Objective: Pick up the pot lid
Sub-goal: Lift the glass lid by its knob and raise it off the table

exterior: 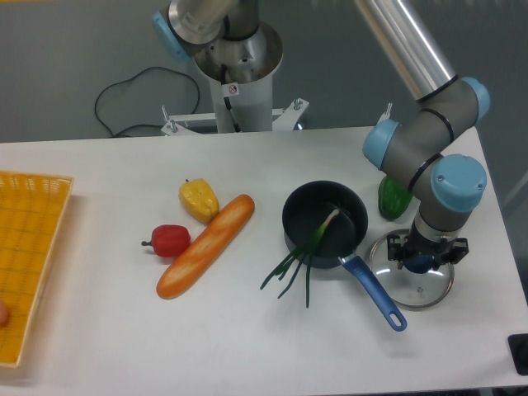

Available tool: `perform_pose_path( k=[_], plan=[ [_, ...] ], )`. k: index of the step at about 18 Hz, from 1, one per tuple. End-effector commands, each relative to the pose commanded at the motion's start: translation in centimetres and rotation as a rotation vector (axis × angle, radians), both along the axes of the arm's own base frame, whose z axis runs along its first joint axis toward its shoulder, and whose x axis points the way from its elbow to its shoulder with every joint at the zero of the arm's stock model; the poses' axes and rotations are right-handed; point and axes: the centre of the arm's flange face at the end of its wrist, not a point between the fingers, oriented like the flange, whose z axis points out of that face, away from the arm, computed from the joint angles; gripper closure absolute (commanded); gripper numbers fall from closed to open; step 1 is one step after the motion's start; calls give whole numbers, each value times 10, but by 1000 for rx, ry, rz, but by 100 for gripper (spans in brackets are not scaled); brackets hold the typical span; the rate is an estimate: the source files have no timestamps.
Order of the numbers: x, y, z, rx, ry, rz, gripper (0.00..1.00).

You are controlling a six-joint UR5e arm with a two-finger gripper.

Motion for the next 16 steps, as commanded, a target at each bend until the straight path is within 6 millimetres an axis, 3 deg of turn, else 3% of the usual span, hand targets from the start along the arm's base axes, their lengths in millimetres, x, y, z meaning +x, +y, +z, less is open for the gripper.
perform_pose_path(
  k=[11, 16],
  plan=[
    [-7, -1, 21, -13, -16, -10, 41],
    [0, -4, 31, -44, -15, -40, 41]
  ],
)
